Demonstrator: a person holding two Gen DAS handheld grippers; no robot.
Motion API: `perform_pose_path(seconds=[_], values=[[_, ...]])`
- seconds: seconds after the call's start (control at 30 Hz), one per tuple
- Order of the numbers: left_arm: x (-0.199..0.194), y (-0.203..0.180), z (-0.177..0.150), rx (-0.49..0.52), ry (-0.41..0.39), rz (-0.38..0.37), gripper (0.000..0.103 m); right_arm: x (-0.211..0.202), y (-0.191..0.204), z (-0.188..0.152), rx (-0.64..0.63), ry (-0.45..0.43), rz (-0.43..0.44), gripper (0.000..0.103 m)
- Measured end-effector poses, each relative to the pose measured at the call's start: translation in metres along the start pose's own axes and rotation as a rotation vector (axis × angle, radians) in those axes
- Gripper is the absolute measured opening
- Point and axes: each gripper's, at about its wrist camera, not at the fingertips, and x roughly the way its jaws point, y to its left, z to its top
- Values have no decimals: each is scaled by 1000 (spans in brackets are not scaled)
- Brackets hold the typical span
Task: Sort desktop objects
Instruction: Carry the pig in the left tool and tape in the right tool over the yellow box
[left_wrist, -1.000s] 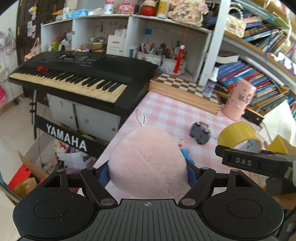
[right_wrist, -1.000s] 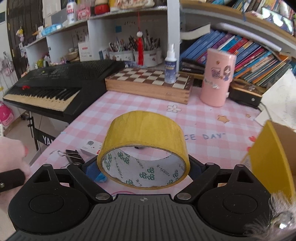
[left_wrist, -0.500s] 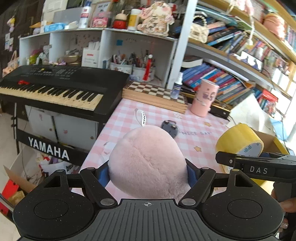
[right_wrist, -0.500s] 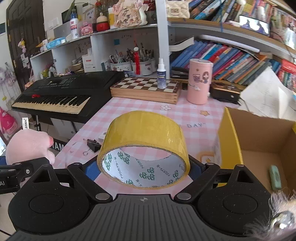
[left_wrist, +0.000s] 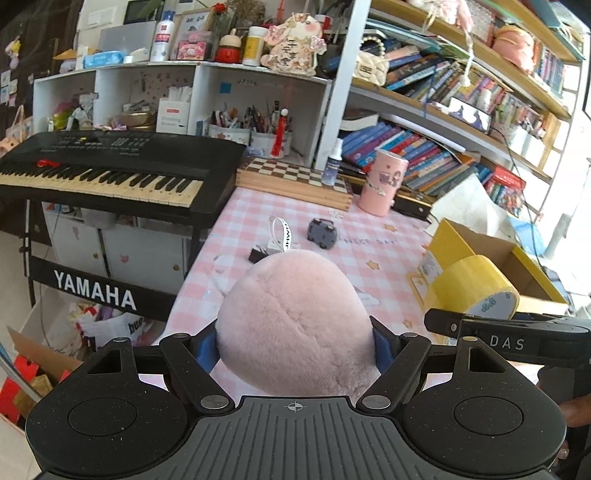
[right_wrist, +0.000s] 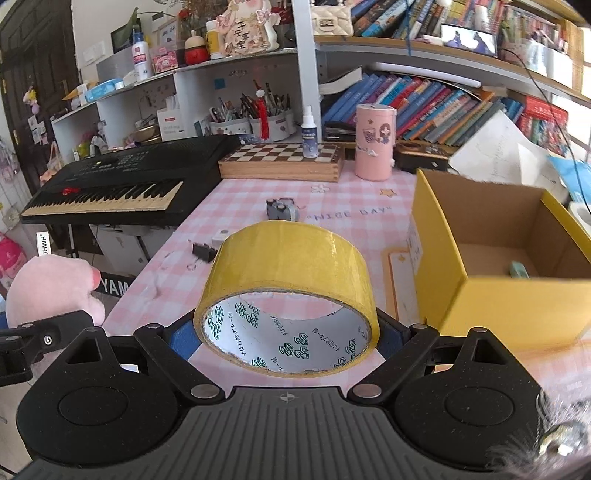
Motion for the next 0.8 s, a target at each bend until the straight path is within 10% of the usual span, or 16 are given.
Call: perform_pose_path(seconds=[0.8], values=[[-14,-61,-39,177,102,-286,79,-92,-53,-84,250,26,-249,91]])
